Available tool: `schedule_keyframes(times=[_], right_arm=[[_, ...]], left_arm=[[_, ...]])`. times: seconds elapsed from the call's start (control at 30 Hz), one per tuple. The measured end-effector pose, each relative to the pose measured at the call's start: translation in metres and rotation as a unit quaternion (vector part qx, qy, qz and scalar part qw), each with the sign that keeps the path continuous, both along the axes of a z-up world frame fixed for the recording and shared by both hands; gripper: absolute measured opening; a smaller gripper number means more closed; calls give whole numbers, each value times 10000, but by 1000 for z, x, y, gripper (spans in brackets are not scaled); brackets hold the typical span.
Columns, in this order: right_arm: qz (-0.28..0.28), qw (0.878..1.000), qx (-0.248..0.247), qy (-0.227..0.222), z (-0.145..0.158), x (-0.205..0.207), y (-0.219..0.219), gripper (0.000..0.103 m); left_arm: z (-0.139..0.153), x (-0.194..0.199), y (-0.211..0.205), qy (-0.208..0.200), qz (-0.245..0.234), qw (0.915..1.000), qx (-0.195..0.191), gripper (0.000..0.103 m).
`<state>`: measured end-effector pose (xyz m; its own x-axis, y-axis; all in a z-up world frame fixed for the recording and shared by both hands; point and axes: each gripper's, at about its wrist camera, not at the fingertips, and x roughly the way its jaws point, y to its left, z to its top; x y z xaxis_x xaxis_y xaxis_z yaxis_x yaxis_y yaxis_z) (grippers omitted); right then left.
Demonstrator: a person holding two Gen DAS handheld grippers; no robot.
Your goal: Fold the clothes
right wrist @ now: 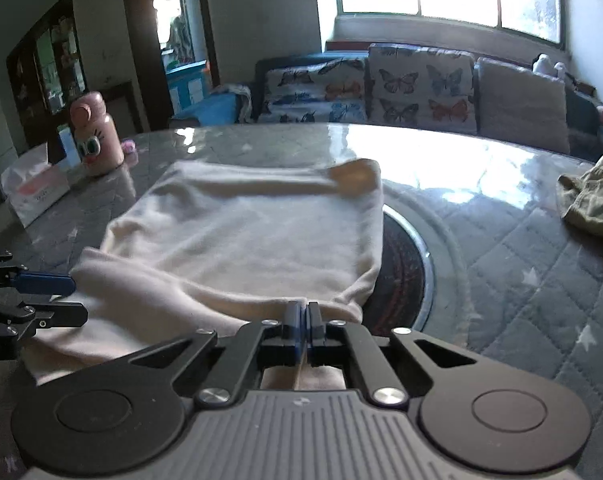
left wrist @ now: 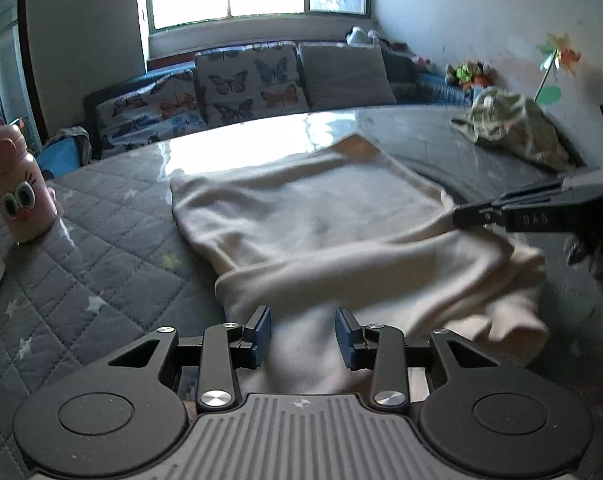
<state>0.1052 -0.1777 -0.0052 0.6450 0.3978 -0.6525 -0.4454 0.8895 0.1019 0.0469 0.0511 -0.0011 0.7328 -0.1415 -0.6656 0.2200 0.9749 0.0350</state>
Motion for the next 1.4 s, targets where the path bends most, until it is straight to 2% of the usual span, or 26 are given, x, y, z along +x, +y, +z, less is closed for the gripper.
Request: schedule_keyframes(times=[0.07, 0.27, 0.5, 0.73, 0.83, 1.0, 1.1, 1.17, 1.4], right_arm=[[3, 10000, 2, 22, 0, 0, -1, 8], [99, 9994, 91, -311, 16, -14, 1, 15], [643, 9975, -6, -301, 16, -22, 18, 15], [856, 9962, -125, -109, 4, -8, 36, 15], [826, 9964, -160, -61, -2, -2, 38, 15], [758, 9971, -10, -78, 1, 2, 35, 15], [911, 9957, 138, 23, 1, 3, 35, 17], [1012, 9948, 15, 68, -4, 4, 40, 17], [1062, 9943, -56, -29, 8, -5, 31, 19]], left_arm=[[3, -3, 1, -37, 8, 10000, -20, 38], [19, 6, -11, -292, -87, 9994, -164, 38], [9, 28, -39, -110, -342, 9990, -253, 36], [-1, 20, -61, 9, -982, 9949, -227, 32], [-9, 19, -62, 154, -1110, 9933, -276, 29], [-7, 14, -59, 146, -1185, 9920, -404, 29], [-6, 10, -56, 160, -1205, 9915, -456, 29], [-6, 8, -54, 170, -1206, 9914, -473, 29], [6, -7, -39, 36, -1130, 9927, -422, 31]])
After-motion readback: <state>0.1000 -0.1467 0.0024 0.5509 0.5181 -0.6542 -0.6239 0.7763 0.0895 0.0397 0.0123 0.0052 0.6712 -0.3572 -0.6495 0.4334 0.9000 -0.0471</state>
